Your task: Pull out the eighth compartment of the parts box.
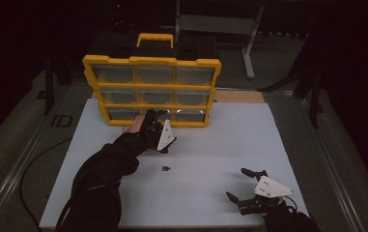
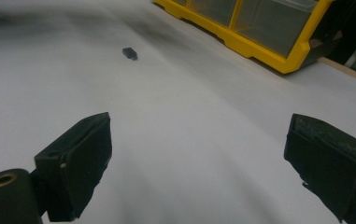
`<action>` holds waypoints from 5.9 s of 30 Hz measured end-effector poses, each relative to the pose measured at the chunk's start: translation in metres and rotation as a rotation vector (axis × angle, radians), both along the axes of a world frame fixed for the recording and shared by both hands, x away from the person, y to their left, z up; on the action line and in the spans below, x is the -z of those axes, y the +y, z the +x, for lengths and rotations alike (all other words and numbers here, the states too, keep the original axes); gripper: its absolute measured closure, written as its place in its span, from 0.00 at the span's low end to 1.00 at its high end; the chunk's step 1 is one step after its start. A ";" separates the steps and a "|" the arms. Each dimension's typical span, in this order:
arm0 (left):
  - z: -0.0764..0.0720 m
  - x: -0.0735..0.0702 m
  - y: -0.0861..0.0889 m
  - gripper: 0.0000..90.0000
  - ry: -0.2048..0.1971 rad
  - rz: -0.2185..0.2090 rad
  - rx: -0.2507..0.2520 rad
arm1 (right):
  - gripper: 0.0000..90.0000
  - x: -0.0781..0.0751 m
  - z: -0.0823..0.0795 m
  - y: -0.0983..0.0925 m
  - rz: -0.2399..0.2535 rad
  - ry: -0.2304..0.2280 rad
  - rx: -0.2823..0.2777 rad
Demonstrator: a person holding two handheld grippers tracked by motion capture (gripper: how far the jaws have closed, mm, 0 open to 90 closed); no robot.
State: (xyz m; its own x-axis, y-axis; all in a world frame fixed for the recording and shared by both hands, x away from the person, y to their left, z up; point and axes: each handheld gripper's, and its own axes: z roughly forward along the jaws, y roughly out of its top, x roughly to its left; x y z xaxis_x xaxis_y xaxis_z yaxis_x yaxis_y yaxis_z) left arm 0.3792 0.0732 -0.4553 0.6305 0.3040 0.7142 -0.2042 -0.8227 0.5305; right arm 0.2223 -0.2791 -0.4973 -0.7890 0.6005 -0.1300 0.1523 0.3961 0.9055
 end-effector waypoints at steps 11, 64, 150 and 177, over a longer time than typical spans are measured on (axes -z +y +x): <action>0.012 0.013 0.008 0.14 -0.095 0.030 -0.003 | 0.09 -0.002 -0.002 -0.003 0.008 -0.012 0.011; 0.044 0.029 -0.018 0.80 -0.275 0.313 -0.116 | 0.09 0.000 -0.002 -0.001 -0.003 -0.010 -0.011; 0.007 0.013 -0.012 0.82 -0.180 0.372 -0.035 | 0.09 -0.001 -0.001 -0.003 0.006 -0.006 -0.005; -0.018 0.010 -0.017 0.82 -0.153 0.374 -0.013 | 0.09 -0.001 -0.001 -0.003 0.007 -0.007 -0.003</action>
State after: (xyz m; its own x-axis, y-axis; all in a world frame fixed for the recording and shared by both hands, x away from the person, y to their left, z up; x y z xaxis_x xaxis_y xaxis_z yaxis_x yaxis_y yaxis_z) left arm 0.3611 0.0566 -0.4648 0.5063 0.0127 0.8623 -0.2456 -0.9564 0.1583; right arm 0.2216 -0.2819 -0.4963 -0.7896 0.5994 -0.1314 0.1449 0.3902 0.9093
